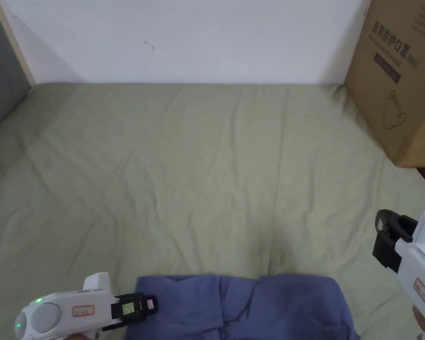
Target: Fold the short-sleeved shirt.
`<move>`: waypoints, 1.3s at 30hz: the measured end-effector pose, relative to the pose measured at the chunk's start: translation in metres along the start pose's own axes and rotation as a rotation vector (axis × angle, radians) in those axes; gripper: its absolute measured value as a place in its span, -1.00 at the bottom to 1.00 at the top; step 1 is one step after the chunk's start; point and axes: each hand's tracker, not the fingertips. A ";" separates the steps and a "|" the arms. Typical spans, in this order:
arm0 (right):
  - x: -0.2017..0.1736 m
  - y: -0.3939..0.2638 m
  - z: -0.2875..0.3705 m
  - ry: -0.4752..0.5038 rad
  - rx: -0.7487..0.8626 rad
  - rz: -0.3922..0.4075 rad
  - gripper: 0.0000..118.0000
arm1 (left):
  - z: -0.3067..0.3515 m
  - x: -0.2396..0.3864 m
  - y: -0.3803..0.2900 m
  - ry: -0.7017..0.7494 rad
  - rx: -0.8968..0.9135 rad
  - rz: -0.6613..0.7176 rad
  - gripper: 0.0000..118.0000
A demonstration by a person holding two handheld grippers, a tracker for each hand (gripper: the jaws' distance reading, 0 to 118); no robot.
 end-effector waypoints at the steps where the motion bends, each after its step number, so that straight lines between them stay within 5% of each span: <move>1: 0.001 0.000 0.000 -0.001 -0.001 -0.002 -1.00 | -0.003 0.002 0.000 0.012 -0.003 0.003 -0.41; 7: 0.003 0.001 0.002 -0.003 0.000 -0.006 -1.00 | 0.006 0.022 -0.007 0.054 0.026 -0.100 -0.77; 27: -0.001 0.008 0.004 0.048 0.038 -0.023 -1.00 | 0.147 0.028 0.021 0.312 0.146 -0.148 -0.84; 39: 0.019 0.004 0.010 0.035 0.042 -0.054 -1.00 | 0.053 0.183 0.019 0.216 0.006 -0.350 -0.84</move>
